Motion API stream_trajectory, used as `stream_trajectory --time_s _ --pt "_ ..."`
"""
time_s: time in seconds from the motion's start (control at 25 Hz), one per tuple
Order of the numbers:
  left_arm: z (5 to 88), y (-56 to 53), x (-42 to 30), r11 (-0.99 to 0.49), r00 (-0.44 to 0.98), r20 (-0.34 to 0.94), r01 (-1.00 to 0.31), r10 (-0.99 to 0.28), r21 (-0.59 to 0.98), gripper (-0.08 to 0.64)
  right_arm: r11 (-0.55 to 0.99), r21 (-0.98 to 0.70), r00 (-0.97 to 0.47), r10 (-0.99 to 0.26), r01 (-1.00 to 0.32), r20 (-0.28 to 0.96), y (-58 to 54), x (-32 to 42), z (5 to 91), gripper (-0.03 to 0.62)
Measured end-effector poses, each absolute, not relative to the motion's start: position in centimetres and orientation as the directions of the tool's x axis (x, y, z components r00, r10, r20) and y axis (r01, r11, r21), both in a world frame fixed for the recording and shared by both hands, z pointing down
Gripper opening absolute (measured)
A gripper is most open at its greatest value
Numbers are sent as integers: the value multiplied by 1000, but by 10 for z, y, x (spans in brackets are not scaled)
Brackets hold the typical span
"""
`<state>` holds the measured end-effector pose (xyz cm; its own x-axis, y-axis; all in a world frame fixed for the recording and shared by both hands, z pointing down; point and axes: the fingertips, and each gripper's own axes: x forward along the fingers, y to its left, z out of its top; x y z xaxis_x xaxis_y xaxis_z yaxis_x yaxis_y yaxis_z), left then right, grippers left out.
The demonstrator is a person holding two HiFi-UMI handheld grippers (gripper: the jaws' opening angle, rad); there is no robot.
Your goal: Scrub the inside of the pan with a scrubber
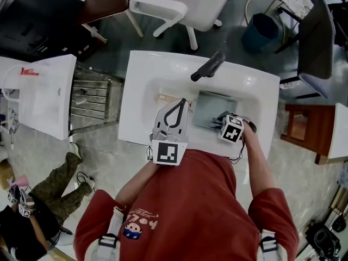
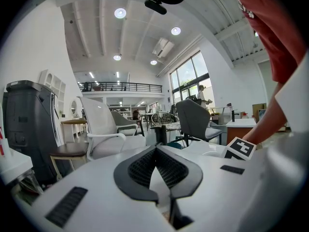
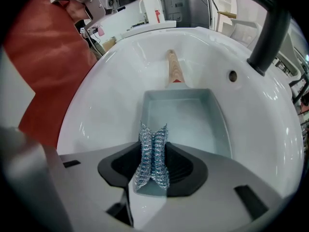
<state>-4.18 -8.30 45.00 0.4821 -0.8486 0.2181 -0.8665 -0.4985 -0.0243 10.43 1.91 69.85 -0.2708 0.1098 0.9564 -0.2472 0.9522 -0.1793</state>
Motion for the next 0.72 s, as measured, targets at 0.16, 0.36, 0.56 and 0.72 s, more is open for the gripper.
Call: stream_trajectory --time_s 0.16,0.36,0.56,0.72 --pt "452 -82 -41 -501 483 225 -865 -846 -23 12 953 -174 -264 107 -249 959 18 104 698 164" --pt "453 -80 -40 -505 487 226 -863 -844 -28 12 953 -147 -253 78 -265 964 11 109 699 166" --pt "452 -80 -41 -504 487 220 -863 -845 -26 12 956 -81 -237 12 -284 971 -5 113 700 167" --pt "453 -79 -40 -508 489 223 -861 -843 -30 12 955 2 -215 -69 -297 974 -23 117 701 167"
